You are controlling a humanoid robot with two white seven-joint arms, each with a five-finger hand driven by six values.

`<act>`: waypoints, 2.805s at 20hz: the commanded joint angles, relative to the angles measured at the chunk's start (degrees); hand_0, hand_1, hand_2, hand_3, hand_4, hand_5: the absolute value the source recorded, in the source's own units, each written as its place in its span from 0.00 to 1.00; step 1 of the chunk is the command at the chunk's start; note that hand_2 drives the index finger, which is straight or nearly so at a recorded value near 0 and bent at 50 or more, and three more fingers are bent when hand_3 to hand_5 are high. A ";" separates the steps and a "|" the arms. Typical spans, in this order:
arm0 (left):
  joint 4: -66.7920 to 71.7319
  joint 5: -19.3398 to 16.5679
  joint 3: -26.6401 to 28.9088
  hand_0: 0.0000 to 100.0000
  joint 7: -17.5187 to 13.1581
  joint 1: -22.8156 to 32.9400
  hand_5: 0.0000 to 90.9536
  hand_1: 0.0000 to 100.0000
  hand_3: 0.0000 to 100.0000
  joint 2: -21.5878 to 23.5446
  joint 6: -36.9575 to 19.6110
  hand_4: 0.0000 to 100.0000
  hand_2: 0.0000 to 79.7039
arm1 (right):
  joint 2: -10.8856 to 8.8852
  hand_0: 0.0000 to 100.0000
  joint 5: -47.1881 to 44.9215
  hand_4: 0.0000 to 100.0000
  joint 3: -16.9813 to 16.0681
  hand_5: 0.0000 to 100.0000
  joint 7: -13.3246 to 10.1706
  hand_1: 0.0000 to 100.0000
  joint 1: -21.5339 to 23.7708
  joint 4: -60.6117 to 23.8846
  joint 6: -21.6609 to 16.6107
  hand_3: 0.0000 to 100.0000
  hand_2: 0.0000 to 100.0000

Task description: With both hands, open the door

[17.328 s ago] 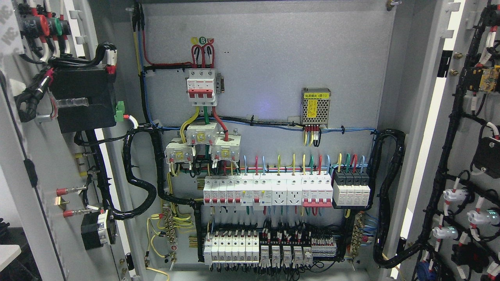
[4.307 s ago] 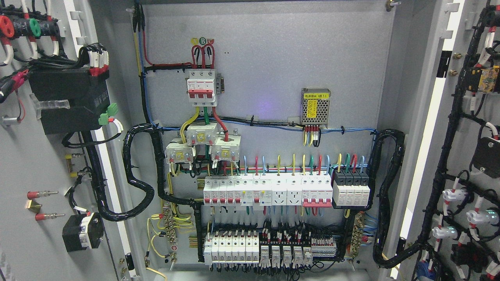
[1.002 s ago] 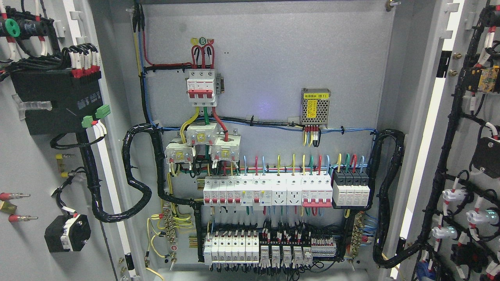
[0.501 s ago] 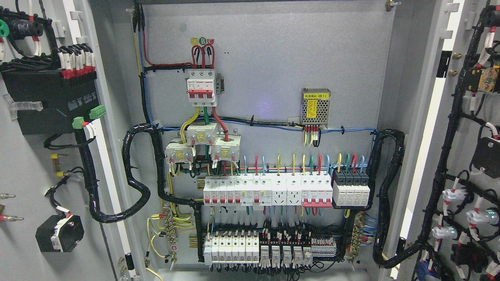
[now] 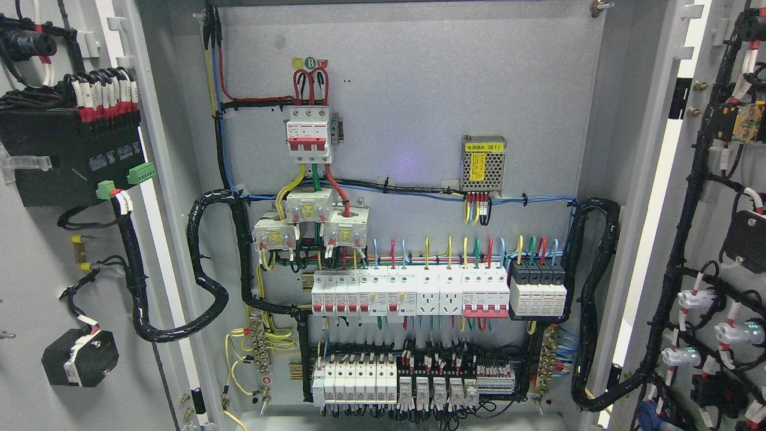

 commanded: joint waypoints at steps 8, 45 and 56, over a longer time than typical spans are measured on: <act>2.40 1.45 4.95 0.00 0.02 -0.30 0.00 0.00 0.00 1.62 -23.65 0.04 0.00 | 1.21 0.00 -2.34 0.00 -3.52 0.00 0.20 0.00 0.97 2.17 -0.23 0.00 0.00; 12.15 3.21 13.39 0.00 0.46 -11.02 0.00 0.00 0.00 9.44 -4.93 0.04 0.00 | 0.60 0.00 -8.31 0.00 -7.21 0.00 7.05 0.00 0.88 7.27 -2.17 0.00 0.00; 19.71 3.03 13.30 0.00 1.34 -15.07 0.00 0.00 0.00 11.55 2.63 0.04 0.00 | 0.60 0.00 -9.20 0.00 -7.65 0.00 7.58 0.00 0.88 9.29 -2.26 0.00 0.00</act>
